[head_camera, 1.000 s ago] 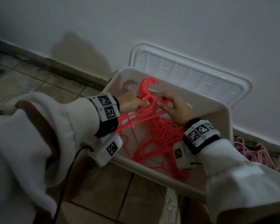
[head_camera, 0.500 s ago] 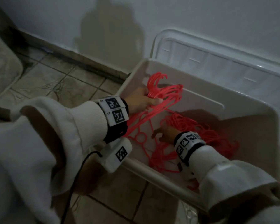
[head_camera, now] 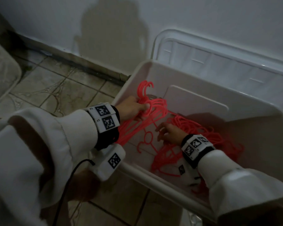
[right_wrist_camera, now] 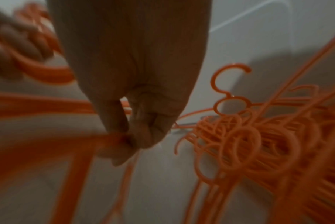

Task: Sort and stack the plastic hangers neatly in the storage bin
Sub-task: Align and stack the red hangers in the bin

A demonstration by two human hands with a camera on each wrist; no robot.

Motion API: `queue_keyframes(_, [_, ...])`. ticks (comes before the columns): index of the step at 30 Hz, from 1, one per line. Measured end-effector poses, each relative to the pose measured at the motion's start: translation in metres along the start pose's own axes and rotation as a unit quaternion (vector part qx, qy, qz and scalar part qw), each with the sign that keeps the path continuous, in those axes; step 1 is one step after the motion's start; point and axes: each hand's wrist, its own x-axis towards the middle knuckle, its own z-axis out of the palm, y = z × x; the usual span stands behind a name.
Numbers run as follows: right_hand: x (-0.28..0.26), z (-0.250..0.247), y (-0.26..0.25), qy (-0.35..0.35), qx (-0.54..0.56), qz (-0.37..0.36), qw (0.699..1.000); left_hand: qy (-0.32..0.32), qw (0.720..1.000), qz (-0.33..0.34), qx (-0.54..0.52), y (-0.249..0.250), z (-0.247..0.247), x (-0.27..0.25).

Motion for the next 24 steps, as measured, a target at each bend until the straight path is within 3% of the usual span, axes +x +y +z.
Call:
queue_keyframes(5, [-0.022, -0.018, -0.020, 0.031, 0.036, -0.028, 0.998, -0.006, 0.999, 0.043, 0.028, 0.015, 0.002, -0.004])
queue_keyframes(10, [-0.059, -0.031, -0.027, 0.055, -0.071, 0.006, 0.996, -0.007, 0.994, 0.072, 0.084, 0.032, 0.005, 0.004])
queue_keyframes(14, [-0.109, -0.044, -0.039, 0.036, -0.241, 0.003, 0.970, -0.075, 0.985, 0.064, 0.144, 0.032, 0.001, 0.009])
queue_keyframes(20, [-0.156, -0.064, -0.029, -0.045, -0.093, -0.014, 0.995, -0.132, 0.983, 0.018, 0.128, 0.022, 0.006, 0.001])
queue_keyframes(24, [-0.161, -0.065, -0.020, -0.020, -0.163, -0.013, 0.986, -0.174, 0.977, 0.005, 0.122, 0.019, 0.014, -0.004])
